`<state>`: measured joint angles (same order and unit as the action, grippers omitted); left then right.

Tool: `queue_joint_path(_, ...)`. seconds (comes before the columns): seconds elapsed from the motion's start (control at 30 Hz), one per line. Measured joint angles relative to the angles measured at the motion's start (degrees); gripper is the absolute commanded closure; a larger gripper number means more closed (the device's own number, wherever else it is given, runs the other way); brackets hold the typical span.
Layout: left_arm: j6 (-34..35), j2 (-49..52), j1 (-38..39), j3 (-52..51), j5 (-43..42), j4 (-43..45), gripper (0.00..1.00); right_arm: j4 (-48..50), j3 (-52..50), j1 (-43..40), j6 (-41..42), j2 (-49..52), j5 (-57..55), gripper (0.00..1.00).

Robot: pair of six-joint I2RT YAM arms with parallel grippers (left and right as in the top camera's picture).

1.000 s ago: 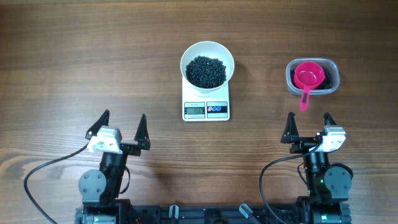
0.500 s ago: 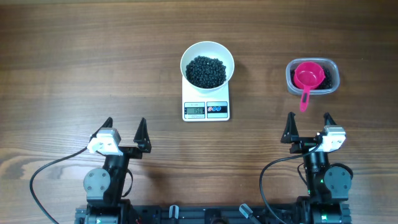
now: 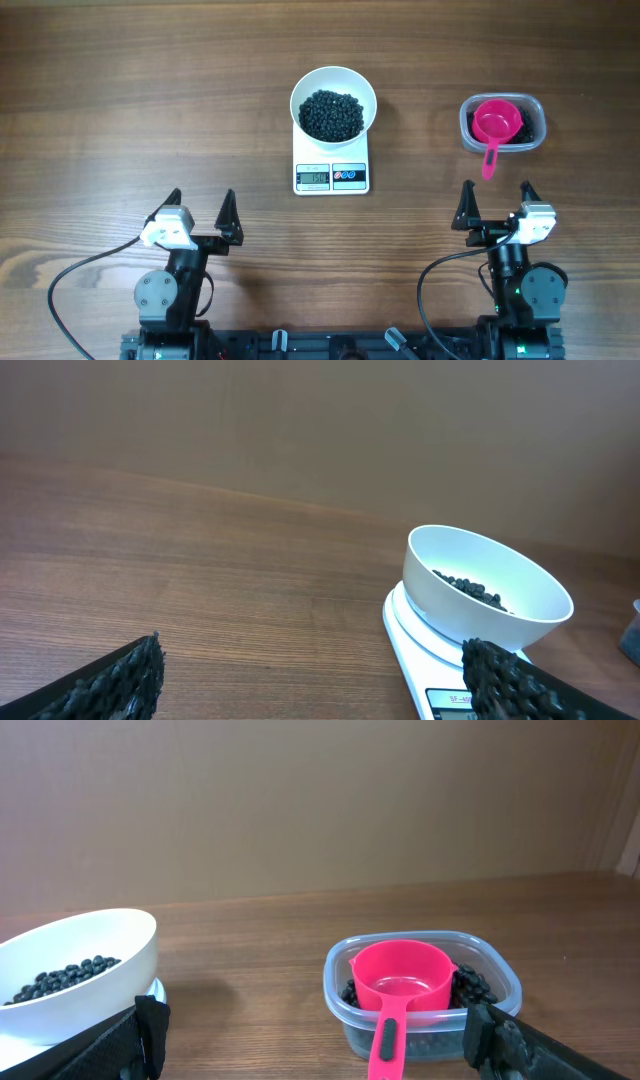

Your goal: Scoop item into bowl and weigh 150g on scale

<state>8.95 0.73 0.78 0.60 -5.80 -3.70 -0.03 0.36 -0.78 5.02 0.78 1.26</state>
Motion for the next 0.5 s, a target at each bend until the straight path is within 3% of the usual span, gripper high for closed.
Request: queue_joint_path(0.5, 0.0, 0.0, 0.0, 0.0, 0.0, 0.0, 0.0, 0.02, 0.0, 0.0, 0.0, 0.0, 0.02, 0.0)
